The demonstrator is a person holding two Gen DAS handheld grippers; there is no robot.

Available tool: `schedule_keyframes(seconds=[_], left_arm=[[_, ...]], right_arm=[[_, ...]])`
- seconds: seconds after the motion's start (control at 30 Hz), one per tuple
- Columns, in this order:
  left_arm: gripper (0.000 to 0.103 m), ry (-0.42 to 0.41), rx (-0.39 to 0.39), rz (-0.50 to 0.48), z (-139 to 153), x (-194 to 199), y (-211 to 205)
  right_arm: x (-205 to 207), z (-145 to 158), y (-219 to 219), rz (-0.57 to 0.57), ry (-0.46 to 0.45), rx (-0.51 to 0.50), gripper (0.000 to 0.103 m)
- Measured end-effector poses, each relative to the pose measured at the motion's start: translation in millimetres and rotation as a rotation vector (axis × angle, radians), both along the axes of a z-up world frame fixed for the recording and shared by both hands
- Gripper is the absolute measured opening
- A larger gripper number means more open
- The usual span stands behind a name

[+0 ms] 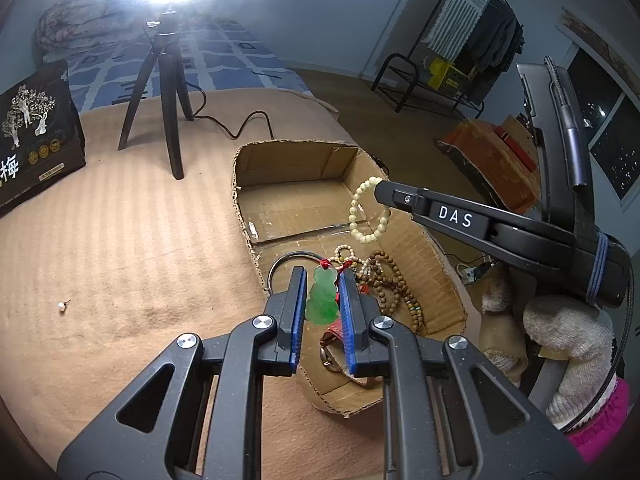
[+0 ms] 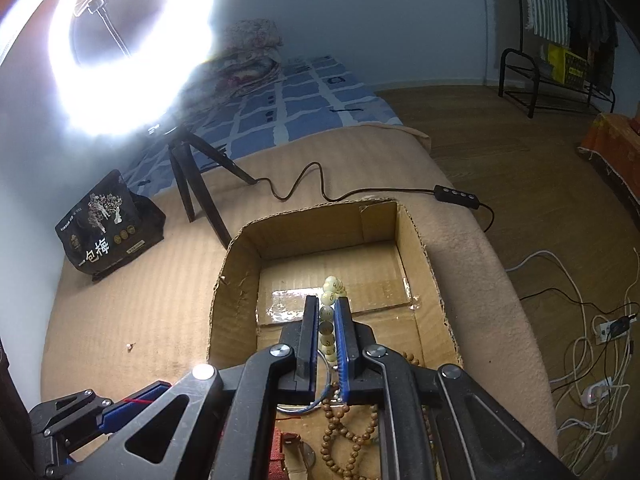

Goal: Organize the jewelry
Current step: 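Carry the jade pendant and bead bracelet over the cardboard box with both tools, then open both tools to drop the pendant and bracelet into the box, then move the left tool to the small white pearl earring on the blanket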

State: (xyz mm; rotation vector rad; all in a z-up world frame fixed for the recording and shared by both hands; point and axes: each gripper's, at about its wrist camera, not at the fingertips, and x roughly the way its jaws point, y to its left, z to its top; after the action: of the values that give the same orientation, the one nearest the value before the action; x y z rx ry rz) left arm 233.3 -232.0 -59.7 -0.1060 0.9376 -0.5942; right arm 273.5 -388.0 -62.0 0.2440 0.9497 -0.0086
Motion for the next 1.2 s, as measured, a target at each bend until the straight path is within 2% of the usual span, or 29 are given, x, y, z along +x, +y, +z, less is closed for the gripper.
schedule_keyframes(seconds=[0.13,0.17,0.2,0.23,0.27,0.3,0.4,0.6,0.93,1.2], left_arm=[[0.015,-0.016,-0.001,-0.003,1,-1,-1],[0.015,-0.018,0.000,-0.005,1,-1,-2],[0.021,-0.017,0.001,-0.008,0,-2,-2],[0.040,-0.017,0.003,-0.008,0,-2,-2],[0.049,-0.024,0.004,-0.006,1,-3,-3],[0.059,-0.036,0.008,0.000,2,-4,-2],[0.059,-0.038,0.026,0.010,3,-4,0],[0.059,-0.031,0.031,0.035,4,-5,11],[0.059,-0.049,0.051,0.055,13,-13,31],[0.059,-0.084,0.068,0.095,27,-16,68]], right_arm=[[0,0,-1,0.004,-0.012,0.002,0.007],[0,1,-1,0.007,-0.015,0.006,0.018],[-1,1,-2,0.005,-0.017,0.004,0.039],[-2,2,-2,0.001,-0.022,0.002,0.049],[-3,4,-2,-0.005,-0.032,-0.001,0.064],[-3,5,-3,-0.008,-0.037,-0.002,0.070],[-4,9,-6,-0.021,-0.040,-0.002,0.079],[-8,12,-9,-0.034,-0.043,0.023,0.083],[-16,23,1,-0.020,-0.060,0.009,0.085],[-23,35,18,0.005,-0.082,0.005,0.088]])
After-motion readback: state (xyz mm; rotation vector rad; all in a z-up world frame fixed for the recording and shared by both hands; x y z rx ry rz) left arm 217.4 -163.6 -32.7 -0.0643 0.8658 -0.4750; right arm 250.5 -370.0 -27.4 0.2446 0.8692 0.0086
